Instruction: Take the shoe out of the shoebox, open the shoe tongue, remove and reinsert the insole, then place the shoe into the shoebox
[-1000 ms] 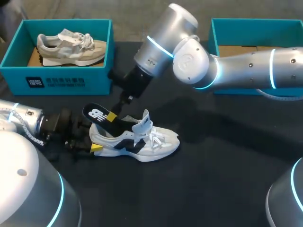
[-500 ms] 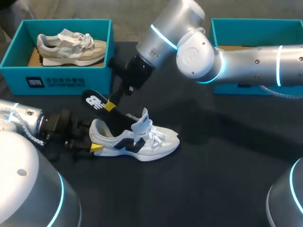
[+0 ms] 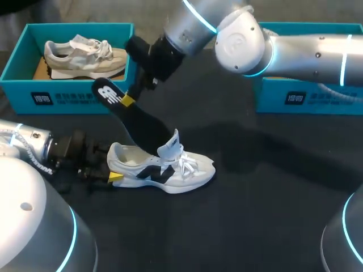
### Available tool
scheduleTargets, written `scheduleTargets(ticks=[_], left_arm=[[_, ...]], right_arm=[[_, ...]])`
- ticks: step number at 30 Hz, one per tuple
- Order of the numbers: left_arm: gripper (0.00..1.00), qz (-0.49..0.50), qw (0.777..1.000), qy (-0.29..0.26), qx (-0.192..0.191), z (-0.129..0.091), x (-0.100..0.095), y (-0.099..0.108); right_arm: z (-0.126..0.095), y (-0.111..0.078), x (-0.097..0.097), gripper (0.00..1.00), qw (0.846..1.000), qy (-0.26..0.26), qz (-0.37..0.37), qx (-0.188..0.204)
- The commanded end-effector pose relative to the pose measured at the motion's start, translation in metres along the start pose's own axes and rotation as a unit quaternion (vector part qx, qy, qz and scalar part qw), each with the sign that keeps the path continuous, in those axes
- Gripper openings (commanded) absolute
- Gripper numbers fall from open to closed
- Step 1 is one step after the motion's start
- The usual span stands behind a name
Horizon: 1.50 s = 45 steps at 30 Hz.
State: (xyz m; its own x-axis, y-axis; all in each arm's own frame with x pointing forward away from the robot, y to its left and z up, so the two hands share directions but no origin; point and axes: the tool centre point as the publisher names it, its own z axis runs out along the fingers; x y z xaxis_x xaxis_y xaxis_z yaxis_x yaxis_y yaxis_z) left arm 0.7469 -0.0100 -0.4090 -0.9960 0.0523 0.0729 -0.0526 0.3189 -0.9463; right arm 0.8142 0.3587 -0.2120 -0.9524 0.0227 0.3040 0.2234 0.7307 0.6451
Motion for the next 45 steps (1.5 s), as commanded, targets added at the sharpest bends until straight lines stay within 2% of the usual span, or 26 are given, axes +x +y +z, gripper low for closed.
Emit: scheduleTargets(ticks=[1, 23, 44, 45], left_arm=[[0.0, 0.0, 1.0, 0.0, 0.0, 0.0, 0.0, 0.0], [0.0, 0.0, 1.0, 0.0, 0.0, 0.0, 0.0, 0.0], [0.0, 0.0, 1.0, 0.0, 0.0, 0.0, 0.0, 0.0], [0.0, 0.0, 1.0, 0.0, 0.0, 0.0, 0.0, 0.0]], right_arm=[[-0.013, 0.012, 0.002, 0.0, 1.0, -0.014, -0.005, 0.007], [-0.066, 0.077, -0.014, 0.0, 0.993, -0.111, -0.008, -0.031], [-0.066, 0.077, -0.014, 0.0, 0.993, -0.111, -0.008, -0.031], [-0.068, 0.081, -0.014, 0.0, 0.993, -0.106, 0.006, -0.048]])
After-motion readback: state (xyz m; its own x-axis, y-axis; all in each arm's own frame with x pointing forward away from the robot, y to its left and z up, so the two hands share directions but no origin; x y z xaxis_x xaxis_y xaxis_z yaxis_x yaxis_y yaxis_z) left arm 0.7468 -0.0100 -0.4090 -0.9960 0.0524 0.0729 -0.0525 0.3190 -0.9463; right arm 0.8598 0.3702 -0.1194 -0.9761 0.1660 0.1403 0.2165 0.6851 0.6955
